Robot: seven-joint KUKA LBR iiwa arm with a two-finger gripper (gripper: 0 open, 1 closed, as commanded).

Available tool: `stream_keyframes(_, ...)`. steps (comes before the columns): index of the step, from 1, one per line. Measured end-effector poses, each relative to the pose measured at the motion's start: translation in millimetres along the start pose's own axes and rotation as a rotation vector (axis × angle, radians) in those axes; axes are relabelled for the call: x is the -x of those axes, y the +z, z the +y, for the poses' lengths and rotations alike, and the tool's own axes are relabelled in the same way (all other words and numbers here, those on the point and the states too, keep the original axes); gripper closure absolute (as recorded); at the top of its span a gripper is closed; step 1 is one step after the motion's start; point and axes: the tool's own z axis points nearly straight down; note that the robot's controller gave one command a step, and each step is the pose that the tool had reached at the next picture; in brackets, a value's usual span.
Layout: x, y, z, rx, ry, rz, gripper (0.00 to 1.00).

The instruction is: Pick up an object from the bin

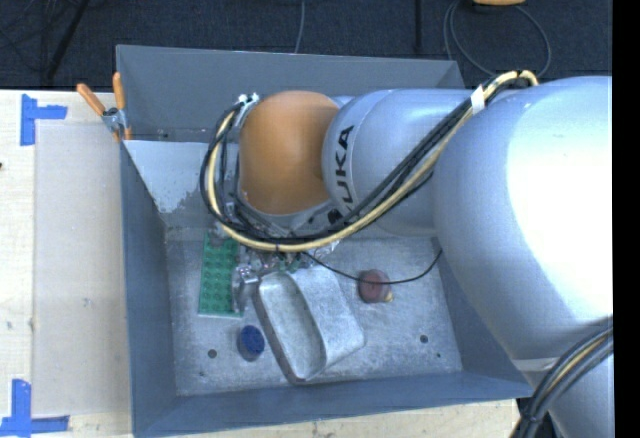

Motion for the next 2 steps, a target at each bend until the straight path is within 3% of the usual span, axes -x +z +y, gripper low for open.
stream_keyframes(1,-0.8,-2,0,-0.001,0.002,0.007,1.0)
stream_keyframes(2,-12.8,-167,-10,-0.005,-0.23,0.004,1.0)
